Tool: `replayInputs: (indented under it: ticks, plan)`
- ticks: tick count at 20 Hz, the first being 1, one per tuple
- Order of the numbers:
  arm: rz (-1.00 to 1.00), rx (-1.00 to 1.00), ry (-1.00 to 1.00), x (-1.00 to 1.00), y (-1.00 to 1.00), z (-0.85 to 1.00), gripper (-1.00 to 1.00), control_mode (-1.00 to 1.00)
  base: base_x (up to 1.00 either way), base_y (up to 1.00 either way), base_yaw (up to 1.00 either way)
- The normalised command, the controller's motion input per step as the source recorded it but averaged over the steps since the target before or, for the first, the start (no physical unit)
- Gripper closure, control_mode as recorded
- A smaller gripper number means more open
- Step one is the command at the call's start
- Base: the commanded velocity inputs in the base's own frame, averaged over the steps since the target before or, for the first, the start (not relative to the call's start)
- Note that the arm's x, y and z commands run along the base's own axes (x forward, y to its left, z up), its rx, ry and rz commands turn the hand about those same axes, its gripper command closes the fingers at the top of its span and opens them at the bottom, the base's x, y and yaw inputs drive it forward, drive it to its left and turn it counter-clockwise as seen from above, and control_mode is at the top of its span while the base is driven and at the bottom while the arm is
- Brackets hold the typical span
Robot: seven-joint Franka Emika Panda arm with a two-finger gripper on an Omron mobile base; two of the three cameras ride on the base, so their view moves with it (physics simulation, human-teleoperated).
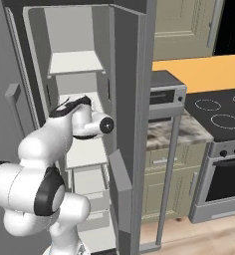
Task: The ice cube tray has been filled with water. Take the tray and place it in the freezer to make ice. Close the freezer door after placing the tray.
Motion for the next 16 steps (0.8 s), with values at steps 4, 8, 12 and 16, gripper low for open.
replayInputs:
  ticks: [4,8,12,16]
  plan:
    - [0.0,-0.01,0.12,0.54,0.17,-0.01,1.0,-1.0,0.0,0.0,0.0]
    - [0.0,-0.01,0.12,0.59,0.18,-0.09,1.0,-1.0,0.0,0.0,0.0]
    - [0.0,-0.02,0.1,0.59,0.16,-0.23,1.0,-1.0,0.0,0.0,0.0]
    - [0.0,-0.04,0.07,0.56,0.15,-0.37,-1.0,-1.0,0.0,0.0,0.0]
